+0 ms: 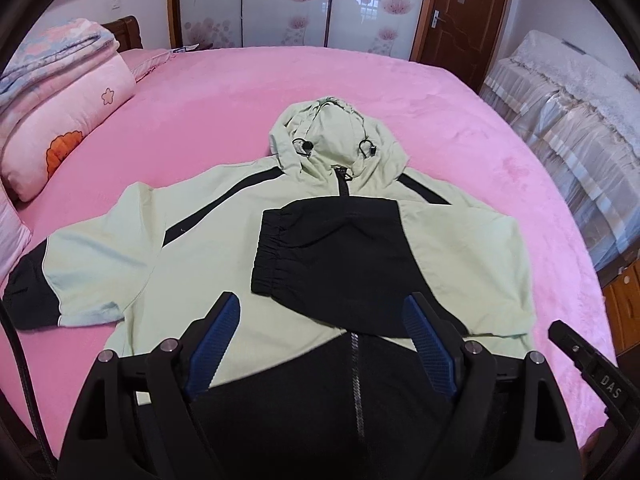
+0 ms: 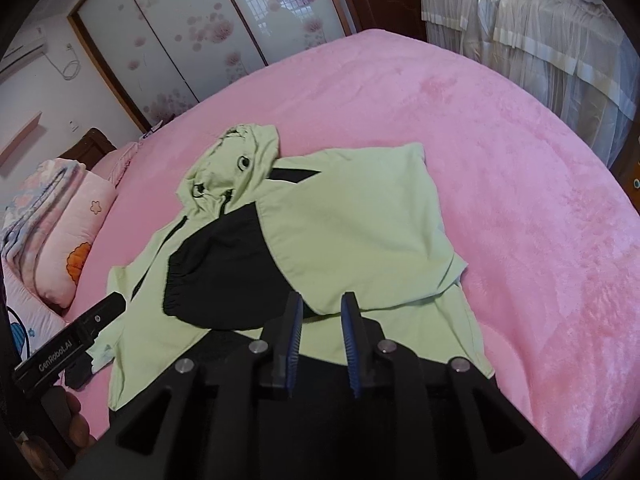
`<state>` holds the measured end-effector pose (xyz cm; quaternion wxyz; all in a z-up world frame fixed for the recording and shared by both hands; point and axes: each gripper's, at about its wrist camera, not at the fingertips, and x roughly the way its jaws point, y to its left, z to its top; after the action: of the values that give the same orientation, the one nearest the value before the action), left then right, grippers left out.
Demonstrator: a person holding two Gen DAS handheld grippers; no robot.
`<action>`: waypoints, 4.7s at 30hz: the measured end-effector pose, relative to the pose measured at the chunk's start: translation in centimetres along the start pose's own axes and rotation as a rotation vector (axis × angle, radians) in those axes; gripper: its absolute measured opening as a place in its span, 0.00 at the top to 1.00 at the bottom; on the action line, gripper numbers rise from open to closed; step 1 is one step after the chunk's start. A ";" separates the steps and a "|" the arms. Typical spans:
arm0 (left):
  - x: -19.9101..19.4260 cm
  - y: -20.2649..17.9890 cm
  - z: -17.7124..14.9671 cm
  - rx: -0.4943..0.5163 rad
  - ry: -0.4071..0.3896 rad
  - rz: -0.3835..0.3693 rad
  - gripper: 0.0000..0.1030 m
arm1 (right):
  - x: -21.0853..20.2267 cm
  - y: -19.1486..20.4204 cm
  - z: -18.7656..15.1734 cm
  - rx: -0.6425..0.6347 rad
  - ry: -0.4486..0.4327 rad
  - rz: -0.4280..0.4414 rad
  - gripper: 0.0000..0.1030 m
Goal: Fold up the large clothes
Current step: 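Move the left tool to the black cuff of the other sleeve, then grasp the second black cuff with the left tool, then carry the second cuff across the jacket chest with the left tool and release, then grasp the second cuff with the right tool and lay it flat on the chest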
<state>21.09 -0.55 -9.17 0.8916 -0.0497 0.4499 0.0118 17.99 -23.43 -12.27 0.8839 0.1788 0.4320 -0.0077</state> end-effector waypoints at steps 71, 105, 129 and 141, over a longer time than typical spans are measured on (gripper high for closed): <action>4.3 56.0 -9.3 -0.685 0.223 0.082 0.13 | 14.2 40.3 -11.8 -0.671 0.092 0.122 0.39; 6.1 6.8 -3.3 0.158 0.024 -0.083 0.83 | 8.3 12.5 -5.4 -0.230 0.051 -0.069 0.39; 1.7 20.9 -9.7 -0.153 0.030 0.104 0.23 | 13.9 14.8 -4.0 -0.130 0.214 0.253 0.39; 4.9 24.8 -10.9 -0.301 0.066 0.082 0.23 | 17.8 18.8 -4.5 -0.157 0.323 0.355 0.87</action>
<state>13.68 22.92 -21.45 0.8576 -0.1647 0.4737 0.1137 28.85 -1.88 -22.64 0.8022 0.1814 0.5286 0.2101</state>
